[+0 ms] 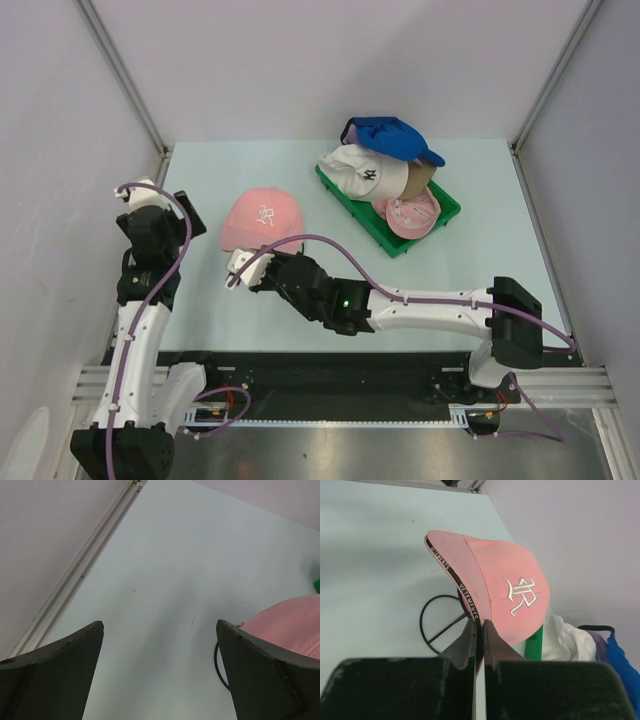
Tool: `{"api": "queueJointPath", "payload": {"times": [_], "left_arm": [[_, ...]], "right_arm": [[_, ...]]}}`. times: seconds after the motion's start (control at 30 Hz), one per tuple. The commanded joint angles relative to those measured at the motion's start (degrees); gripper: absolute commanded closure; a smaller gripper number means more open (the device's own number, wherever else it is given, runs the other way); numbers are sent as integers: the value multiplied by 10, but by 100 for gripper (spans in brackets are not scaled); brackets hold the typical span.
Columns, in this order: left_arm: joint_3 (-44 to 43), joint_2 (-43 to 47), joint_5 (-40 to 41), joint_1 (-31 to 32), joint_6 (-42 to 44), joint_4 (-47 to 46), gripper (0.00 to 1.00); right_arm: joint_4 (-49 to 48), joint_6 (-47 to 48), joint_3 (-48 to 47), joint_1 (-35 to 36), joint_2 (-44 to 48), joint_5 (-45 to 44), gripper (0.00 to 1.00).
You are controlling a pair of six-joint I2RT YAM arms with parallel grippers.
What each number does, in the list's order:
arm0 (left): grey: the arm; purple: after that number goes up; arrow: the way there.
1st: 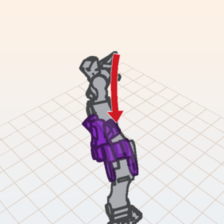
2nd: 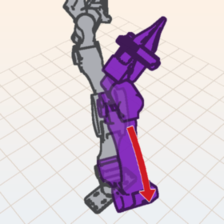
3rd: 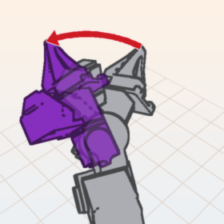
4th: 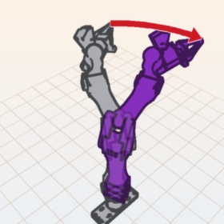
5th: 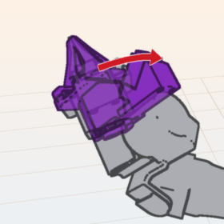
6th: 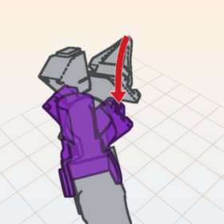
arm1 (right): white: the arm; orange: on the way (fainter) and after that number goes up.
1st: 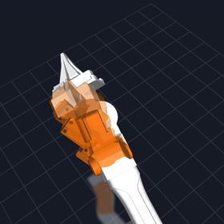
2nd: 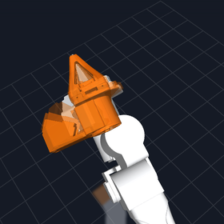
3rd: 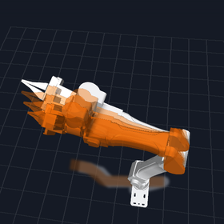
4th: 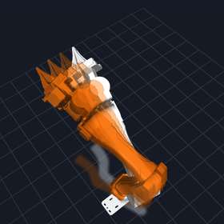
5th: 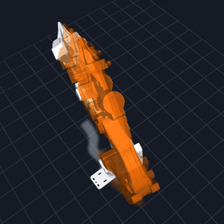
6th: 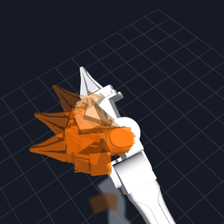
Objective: Stack the hats
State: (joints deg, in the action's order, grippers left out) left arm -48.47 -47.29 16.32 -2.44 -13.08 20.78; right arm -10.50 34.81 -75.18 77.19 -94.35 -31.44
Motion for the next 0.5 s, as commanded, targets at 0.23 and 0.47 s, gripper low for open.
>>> {"api": "queueJointPath", "payload": {"times": [0.23,0.47], "left_arm": [[-21,4,-9,-1,-10,-8,0],[-20,-1,-19,-2,-12,-10,0]], "right_arm": [[-4,-48,41,20,7,108,100],[-4,-40,50,34,-19,96,100]]}}
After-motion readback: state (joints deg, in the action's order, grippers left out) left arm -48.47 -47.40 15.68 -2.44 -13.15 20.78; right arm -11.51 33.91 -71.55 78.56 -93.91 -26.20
